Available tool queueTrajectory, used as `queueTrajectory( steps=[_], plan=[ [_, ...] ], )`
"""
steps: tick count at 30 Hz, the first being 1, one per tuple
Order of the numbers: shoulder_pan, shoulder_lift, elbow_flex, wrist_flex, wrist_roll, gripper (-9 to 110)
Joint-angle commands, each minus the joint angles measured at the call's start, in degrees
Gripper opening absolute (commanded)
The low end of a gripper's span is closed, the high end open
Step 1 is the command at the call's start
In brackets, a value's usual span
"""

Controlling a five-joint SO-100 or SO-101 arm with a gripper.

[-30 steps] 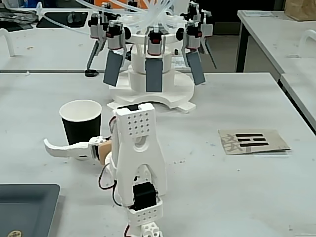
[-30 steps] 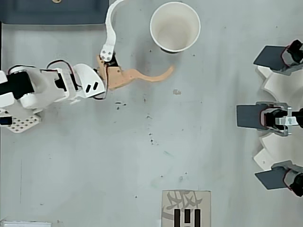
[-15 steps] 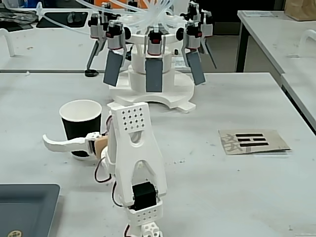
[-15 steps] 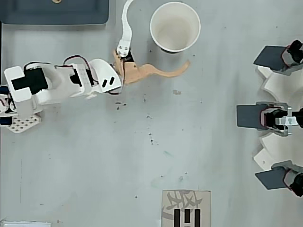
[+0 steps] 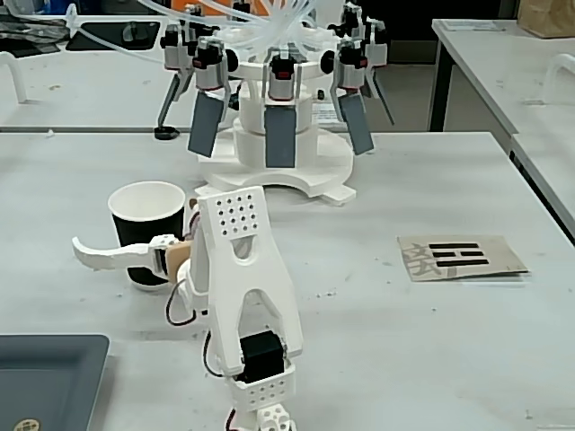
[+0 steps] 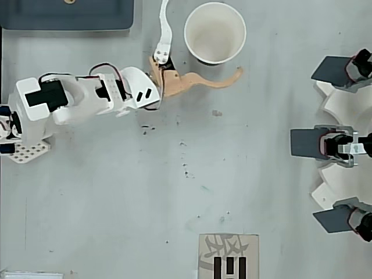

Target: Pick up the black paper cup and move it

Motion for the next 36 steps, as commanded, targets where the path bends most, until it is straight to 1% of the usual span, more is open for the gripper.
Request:
queueTrajectory(
  steps=[1, 14, 28, 36],
  plan=[
    [-0.9, 0.1, -3.7, 0.4, 0.4, 57],
    [-2.1, -1.1, -6.2, 1.7, 0.9, 52],
    [-2.2, -2.5, -7.7, 1.5, 0.9, 36],
    [-2.2, -2.8, -8.5, 1.4, 1.1, 29]
  ],
)
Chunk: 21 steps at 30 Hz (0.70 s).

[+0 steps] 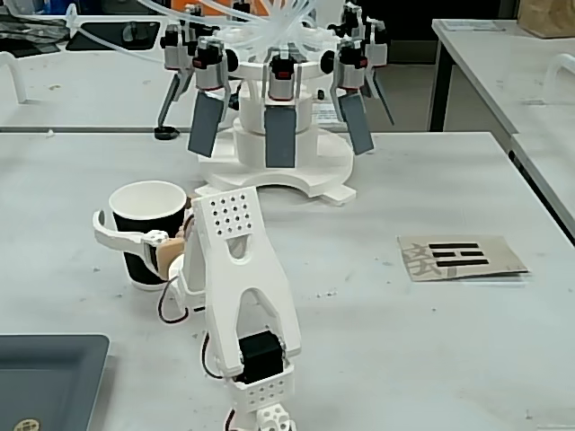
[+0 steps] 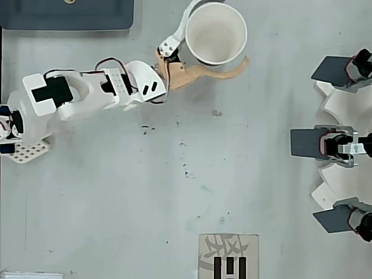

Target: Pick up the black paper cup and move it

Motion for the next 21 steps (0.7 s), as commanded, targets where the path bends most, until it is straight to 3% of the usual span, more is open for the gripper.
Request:
queueTrajectory(
  steps=[1, 21],
  plan=[
    [-0.6, 0.4, -2.5, -0.3, 0.4, 28],
    [-0.6, 1.3, -2.3, -1.0, 0.3, 8]
  ],
)
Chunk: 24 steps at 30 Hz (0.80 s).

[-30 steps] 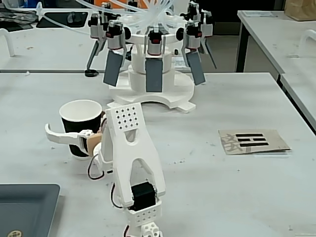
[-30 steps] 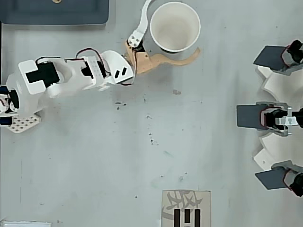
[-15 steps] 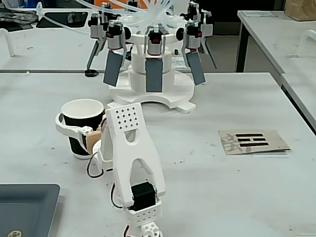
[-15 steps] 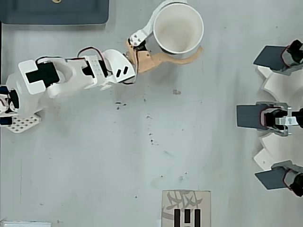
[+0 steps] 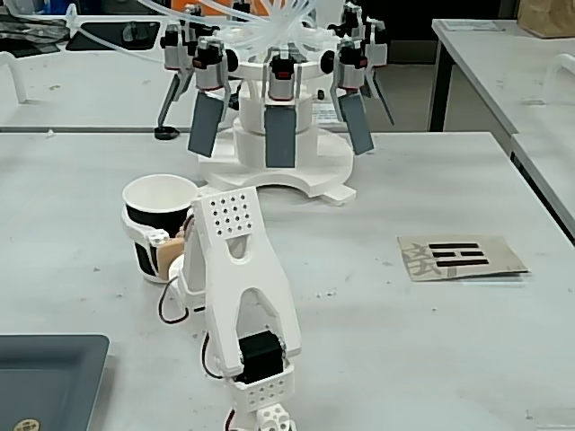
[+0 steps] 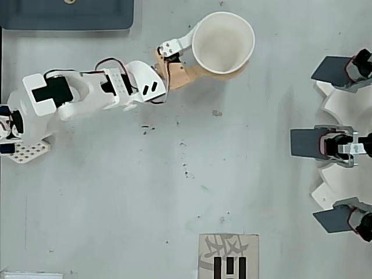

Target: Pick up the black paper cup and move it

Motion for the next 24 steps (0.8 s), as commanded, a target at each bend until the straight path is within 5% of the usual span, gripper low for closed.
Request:
queueTrajectory(
  steps=[1, 24],
  plan=[
    [-0.6, 1.6, -2.2, -1.0, 0.0, 8],
    [3.3, 13.9, 9.9, -7.2, -3.0, 6]
  ],
)
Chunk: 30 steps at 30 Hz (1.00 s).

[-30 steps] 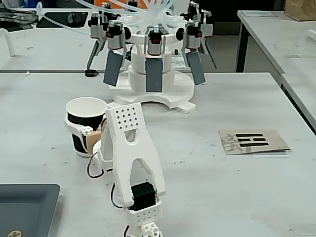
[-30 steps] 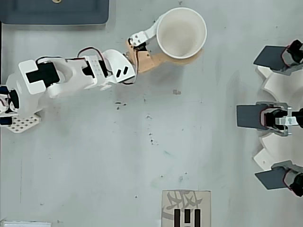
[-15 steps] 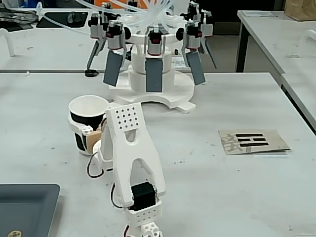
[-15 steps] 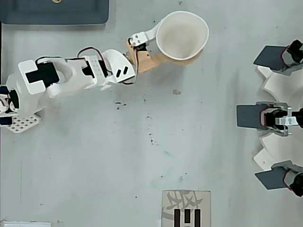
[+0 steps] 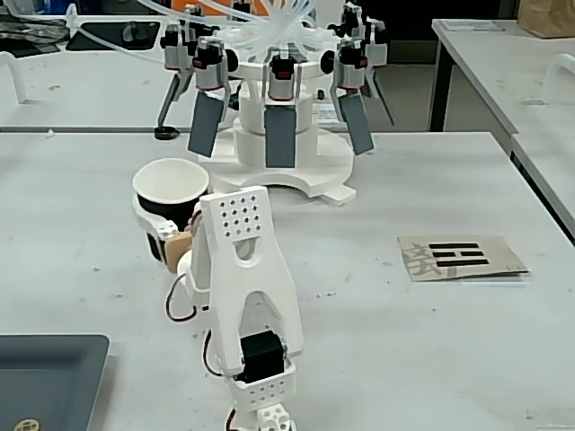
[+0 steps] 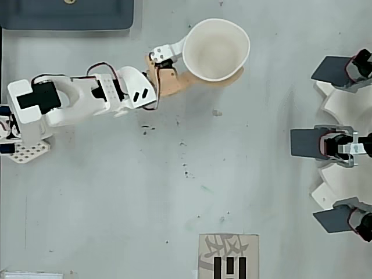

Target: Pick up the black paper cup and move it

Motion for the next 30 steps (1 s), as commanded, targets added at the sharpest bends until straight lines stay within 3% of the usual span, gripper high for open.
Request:
queueTrajectory(
  steps=[1, 30],
  plan=[
    [1.6, 5.8, 1.1, -1.9, -0.3, 6],
    [8.4, 30.7, 28.0, -2.9, -0.4, 5]
  ],
)
